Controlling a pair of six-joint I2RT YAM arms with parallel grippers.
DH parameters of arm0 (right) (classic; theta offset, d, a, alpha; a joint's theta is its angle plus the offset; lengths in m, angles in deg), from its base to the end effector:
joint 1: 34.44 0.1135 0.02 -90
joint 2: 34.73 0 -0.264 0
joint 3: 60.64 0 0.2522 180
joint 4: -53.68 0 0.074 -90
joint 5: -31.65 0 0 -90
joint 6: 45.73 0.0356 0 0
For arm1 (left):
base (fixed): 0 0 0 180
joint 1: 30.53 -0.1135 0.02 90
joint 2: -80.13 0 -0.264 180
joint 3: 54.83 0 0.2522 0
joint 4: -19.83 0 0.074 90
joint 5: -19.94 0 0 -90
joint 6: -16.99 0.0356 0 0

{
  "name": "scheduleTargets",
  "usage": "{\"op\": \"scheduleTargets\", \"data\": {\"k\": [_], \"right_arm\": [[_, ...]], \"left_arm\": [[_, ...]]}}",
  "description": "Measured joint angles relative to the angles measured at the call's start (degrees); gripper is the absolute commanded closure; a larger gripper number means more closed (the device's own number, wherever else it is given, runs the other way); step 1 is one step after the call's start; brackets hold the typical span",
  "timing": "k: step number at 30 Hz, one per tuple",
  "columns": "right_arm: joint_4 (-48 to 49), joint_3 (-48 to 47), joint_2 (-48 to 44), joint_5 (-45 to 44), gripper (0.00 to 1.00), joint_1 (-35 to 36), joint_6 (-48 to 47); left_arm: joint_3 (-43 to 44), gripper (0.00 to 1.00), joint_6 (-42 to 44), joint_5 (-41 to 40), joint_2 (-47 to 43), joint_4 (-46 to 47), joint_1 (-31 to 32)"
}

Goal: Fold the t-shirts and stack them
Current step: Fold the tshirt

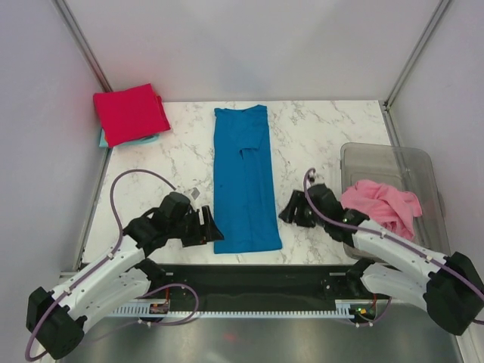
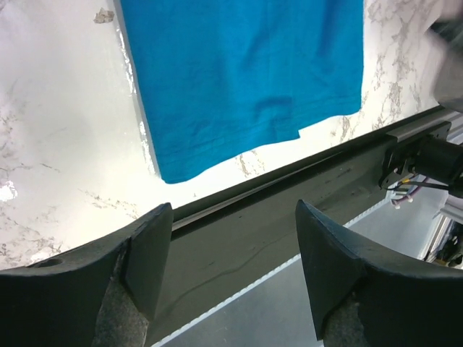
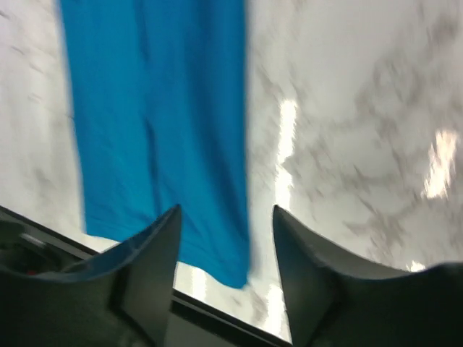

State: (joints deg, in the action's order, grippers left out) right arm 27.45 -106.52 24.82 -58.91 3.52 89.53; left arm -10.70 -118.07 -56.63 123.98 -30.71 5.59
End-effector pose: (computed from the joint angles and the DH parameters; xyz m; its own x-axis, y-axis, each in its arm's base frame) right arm 0.1700 0.1322 0.2112 -0.7887 0.2856 -0.5445 -0.0696 0.8385 0.5405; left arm 0.1173 -0.0958 0.2141 -0.9295 -0.1740 -0.3252 0.0500 0.8140 -0.5787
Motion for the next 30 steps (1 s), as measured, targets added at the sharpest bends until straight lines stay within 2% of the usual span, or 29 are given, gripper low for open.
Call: {"op": "scheduleTargets", "data": {"k": [3,5,13,20,24,30], "right_arm": [[-2.3,9.4,-4.0,-0.8,0.49,4.2,5.8],[-3.1,11.6,-5.1,-1.2,0.5,7.2,8.7],[2.2,13.9,-5.0,-3.0,0.55,12.9,14.9],[7.9,15.0,0.0,-3.3,0.59,14.9,17.0],[9.7,15.0,1.6,-3.4,0.72,15.5,17.3],[9.9,15.0,2.1,-3.4,0.82,15.6,17.0]], "left_arm": [[-1.7,0.26,-1.4,-0.1,0.0,1.0,0.0],[-3.3,0.27,-2.4,-0.3,-0.2,1.9,0.0],[-7.6,0.3,-4.7,-1.2,-0.9,3.7,0.0],[-9.3,0.34,-5.9,-2.2,1.8,5.7,0.0],[-10.2,0.37,-6.1,-3.3,4.3,6.2,0.0],[-10.7,0.38,-6.1,-3.5,6.1,7.8,0.3]]}}
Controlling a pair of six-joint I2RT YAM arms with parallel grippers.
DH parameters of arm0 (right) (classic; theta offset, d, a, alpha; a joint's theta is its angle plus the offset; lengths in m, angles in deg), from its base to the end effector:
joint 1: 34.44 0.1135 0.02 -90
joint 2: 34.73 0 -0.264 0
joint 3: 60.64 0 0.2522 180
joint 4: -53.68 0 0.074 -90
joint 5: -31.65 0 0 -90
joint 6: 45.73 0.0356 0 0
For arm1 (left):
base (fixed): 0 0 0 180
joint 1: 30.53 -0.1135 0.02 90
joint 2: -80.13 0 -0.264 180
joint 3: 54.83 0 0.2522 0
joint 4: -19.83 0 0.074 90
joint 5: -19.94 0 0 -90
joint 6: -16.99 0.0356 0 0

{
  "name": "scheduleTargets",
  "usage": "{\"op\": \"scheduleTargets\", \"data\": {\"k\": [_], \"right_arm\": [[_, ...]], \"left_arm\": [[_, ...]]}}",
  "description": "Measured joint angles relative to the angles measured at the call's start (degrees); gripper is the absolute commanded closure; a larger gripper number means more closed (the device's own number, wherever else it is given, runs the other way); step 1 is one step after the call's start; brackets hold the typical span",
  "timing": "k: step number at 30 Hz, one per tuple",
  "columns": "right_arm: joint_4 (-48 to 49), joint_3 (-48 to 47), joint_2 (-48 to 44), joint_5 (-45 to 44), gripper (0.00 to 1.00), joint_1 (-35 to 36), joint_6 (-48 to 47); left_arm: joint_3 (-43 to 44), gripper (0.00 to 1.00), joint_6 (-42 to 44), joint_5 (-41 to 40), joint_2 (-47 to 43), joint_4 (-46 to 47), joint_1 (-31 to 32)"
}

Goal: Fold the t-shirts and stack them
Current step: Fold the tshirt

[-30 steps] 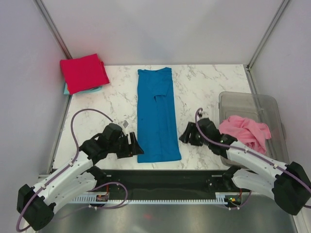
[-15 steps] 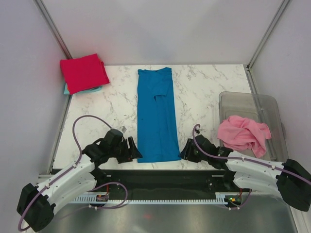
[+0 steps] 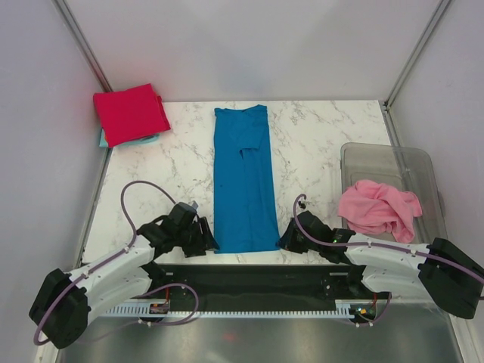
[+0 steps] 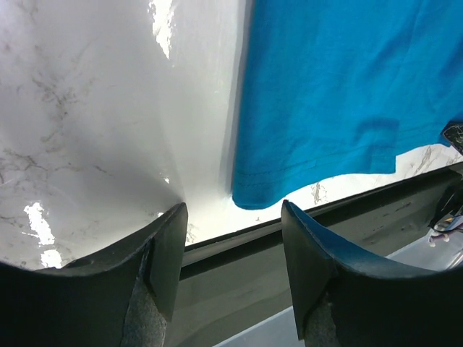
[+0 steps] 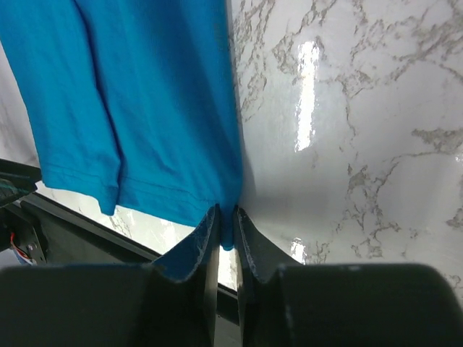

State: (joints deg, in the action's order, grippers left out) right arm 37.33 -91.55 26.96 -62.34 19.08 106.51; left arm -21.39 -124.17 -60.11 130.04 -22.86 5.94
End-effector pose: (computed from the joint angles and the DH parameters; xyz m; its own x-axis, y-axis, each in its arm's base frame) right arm 0.1126 0.1481 0.1366 -0.8878 0.2840 -0.3620 0.0251 0.8155 0.5783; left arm 0.1152 -0.0928 0.1503 -0.9445 -0.2559 -0.2059 -0.1260 0.8612 -0.4923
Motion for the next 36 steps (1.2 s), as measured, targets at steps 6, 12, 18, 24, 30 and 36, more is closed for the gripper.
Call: {"op": "scheduleTargets", "data": {"k": [6,12,18,24,30,36], "right_arm": [[0.3,0.3,0.0,0.0,0.85,0.0,-0.4],[1.0,0.8,-0.2,0.0,0.88,0.0,-0.6],[1.3,1.1,-0.3,0.0,1.0,0.0,-0.9],[0.4,1.5,-3.0,0.5,1.0,0.0,-1.0],[-6.9,0.0,-9.9,0.2,1.0,1.5,-1.0],[-14.7,-9.7,-9.7,-3.2,1.0,1.8,-2.5]], "left_arm": [[0.3,0.43,0.0,0.1,2.4,2.2,0.3],[1.2,0.59,-0.3,0.1,6.9,5.5,1.5],[1.2,0.93,-0.5,-1.2,8.2,5.5,2.4],[1.4,0.98,-0.5,-1.5,5.6,4.3,4.0],[8.4,0.98,-0.5,-3.2,0.0,-3.0,8.3],[18.8,0.98,0.5,-6.3,0.1,-9.1,8.6]]}}
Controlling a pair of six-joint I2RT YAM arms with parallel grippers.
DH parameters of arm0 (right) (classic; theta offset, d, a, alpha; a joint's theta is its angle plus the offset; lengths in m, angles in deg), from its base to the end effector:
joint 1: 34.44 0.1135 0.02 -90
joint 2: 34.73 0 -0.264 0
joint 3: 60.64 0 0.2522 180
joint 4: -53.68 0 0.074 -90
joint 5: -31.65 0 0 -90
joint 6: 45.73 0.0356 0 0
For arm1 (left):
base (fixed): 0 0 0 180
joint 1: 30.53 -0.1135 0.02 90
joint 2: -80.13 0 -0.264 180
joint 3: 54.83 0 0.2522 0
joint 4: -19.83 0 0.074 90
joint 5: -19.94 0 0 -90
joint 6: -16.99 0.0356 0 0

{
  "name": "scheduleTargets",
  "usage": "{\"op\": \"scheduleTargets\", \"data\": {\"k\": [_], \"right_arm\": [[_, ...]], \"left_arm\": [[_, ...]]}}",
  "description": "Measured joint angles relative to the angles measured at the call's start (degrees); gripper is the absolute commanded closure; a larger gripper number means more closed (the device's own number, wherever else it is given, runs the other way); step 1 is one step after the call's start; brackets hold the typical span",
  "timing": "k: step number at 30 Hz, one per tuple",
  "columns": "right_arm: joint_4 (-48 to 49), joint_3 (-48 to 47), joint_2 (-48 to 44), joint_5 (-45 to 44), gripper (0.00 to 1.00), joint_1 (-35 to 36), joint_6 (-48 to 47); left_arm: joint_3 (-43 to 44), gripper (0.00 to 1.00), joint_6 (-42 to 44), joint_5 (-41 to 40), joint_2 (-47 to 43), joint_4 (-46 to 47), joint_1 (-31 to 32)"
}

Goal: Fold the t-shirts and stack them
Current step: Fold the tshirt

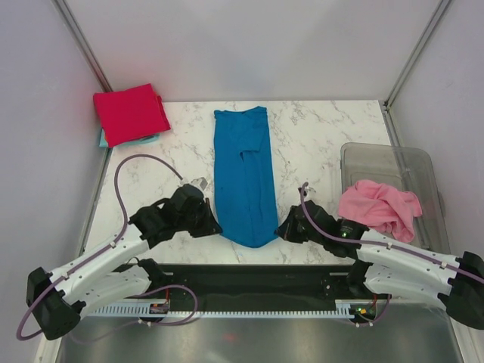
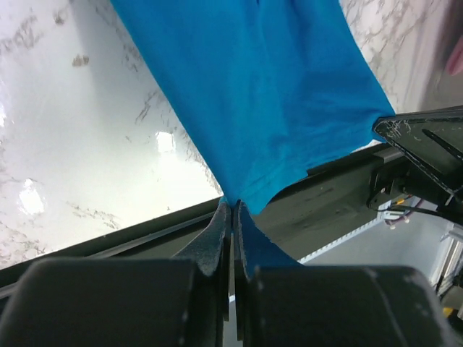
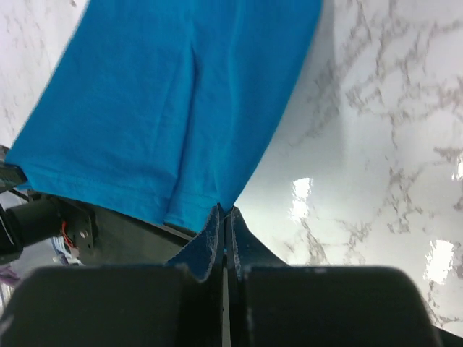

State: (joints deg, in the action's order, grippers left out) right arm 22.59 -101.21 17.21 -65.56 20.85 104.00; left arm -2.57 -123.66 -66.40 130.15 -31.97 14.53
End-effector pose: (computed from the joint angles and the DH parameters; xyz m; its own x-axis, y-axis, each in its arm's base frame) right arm 0.1091 0.1497 0.1978 -0.8526 0.2739 -0.4451 -0.0525 0.8024 0.5945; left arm 0.1209 -0.1244 0.2423 -0.9097 -0.1809 -0.3737 0.0507 0.8450 -0.5324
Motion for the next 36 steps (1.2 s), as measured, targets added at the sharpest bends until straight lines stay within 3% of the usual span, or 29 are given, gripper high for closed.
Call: {"op": "scheduleTargets", "data": {"k": [5,13,19,26,36], "right_arm": [[-3.0,-12.1,8.8,-2.2,1.0,-3.2,-4.5],[-4.8,-27.4,23.8,-0.3,1.0,-14.6,-13.5],[-5.2,-39.3,35.6,2.8,1.0,-20.2,-19.7],[-6.3,-46.9,45.5,6.0,1.0,-24.1,-24.2],[-7.1,-52.3,52.8,9.6,1.0,-27.9,-27.1]], "left_arm": [[8.4,0.98,3.8,-2.4,5.8,-3.5,-2.2],[19.3,0.98,12.4,0.2,17.2,-4.2,-17.5],[26.8,0.98,17.6,3.8,28.3,-3.2,-23.8],[35.0,0.98,21.7,6.9,41.0,-2.0,-26.9],[44.1,0.98,24.9,9.0,54.1,-1.9,-28.8]]}}
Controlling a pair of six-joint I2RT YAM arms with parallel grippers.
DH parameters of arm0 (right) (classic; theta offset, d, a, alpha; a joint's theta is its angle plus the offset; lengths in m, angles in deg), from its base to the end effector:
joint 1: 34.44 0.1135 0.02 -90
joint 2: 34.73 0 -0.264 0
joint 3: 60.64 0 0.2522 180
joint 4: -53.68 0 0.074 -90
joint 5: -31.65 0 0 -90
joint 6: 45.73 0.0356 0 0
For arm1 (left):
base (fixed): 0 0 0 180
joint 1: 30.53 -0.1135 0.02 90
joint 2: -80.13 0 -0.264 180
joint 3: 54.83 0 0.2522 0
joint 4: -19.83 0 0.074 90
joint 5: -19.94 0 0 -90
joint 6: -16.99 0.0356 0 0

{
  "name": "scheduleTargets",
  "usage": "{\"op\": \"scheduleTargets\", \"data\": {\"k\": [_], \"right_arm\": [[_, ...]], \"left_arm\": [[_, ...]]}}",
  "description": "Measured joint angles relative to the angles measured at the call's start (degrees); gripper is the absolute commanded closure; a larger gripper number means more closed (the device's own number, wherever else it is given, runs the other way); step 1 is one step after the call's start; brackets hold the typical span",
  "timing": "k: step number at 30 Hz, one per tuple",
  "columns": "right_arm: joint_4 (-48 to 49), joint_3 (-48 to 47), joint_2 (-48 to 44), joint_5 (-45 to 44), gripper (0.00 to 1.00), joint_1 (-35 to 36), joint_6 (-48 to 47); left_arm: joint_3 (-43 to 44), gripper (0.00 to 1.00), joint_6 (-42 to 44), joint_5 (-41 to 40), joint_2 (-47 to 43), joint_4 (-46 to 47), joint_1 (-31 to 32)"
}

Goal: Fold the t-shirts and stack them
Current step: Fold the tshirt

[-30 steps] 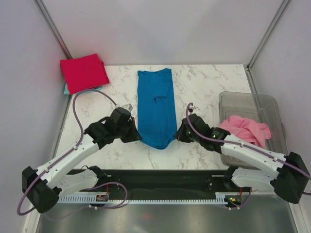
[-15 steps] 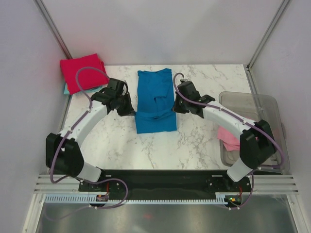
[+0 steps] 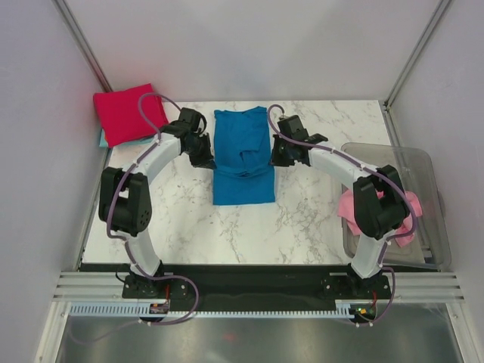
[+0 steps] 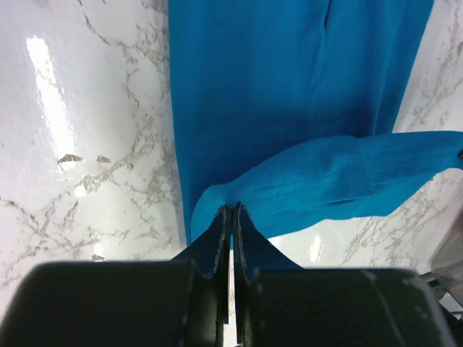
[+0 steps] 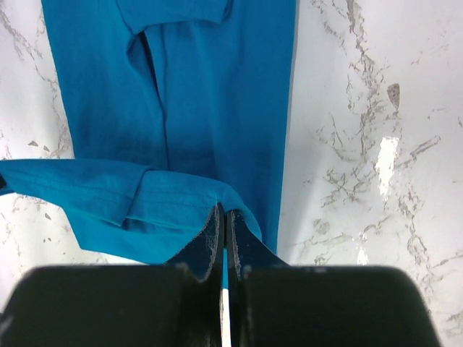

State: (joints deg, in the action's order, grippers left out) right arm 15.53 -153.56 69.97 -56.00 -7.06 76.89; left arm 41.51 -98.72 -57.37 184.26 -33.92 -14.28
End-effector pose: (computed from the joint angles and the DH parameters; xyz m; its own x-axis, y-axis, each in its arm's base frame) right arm 0.3584 0.1873 0.2335 -0.8327 0.1753 -0.5253 -0.0405 0.9268 0.3734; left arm 0.3685 -0.1156 0.2397 -0.9225 -0.1719 -0.3456 -0.0296 0.9242 -0.3807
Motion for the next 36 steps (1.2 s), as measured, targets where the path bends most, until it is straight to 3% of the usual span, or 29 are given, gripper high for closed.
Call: {"op": "scheduleTargets", "data": {"k": [7,8,10,11,13,14,16,21,25,28,32,36], "right_arm": [[0.0,-4.1,6.0,2.4,1.0,-1.8,-1.3],[0.0,-4.9,7.1,2.8,0.98,-2.1,-1.5],[-0.1,-6.5,9.3,3.5,0.86,-2.6,-1.6],[-0.2,-7.4,10.4,4.0,0.65,-3.0,-1.7],[-0.6,-9.8,12.6,5.1,0.46,-3.8,-2.0],[-1.2,-11.5,13.9,5.6,0.43,-4.3,-2.4],[-2.8,-16.4,16.7,6.8,0.39,-5.6,-3.1],[-8.9,-34.2,22.9,8.8,0.34,-9.0,-4.7],[-8.9,-35.8,19.0,9.8,0.33,-10.6,-5.4],[-5.5,-23.8,9.7,11.2,0.33,-10.4,-5.1],[-0.1,-1.9,-3.0,13.3,0.33,-8.4,-3.4],[5.0,16.1,-9.4,15.9,0.36,-5.8,-0.4]], "left_arm": [[5.2,0.98,1.0,0.0,7.1,-0.3,-1.4],[6.1,0.97,1.1,0.1,8.1,-0.4,-1.6],[8.2,0.94,1.3,0.3,10.3,-0.9,-2.1],[9.6,0.9,1.4,0.5,11.6,-1.2,-2.3],[12.8,0.81,1.7,0.9,14.0,-2.8,-2.7],[14.8,0.64,1.9,1.0,15.4,-3.6,-2.9],[19.1,0.5,2.4,1.3,17.8,-5.6,-3.5],[33.0,0.38,2.8,1.7,21.4,-11.4,-5.2],[37.3,0.37,2.9,1.8,19.6,-12.4,-6.2],[29.0,0.37,3.0,1.9,13.0,-10.3,-6.0],[9.3,0.39,2.9,4.0,0.7,-6.3,-5.1],[-9.9,0.41,2.5,6.6,-10.2,0.4,-4.6]]}}
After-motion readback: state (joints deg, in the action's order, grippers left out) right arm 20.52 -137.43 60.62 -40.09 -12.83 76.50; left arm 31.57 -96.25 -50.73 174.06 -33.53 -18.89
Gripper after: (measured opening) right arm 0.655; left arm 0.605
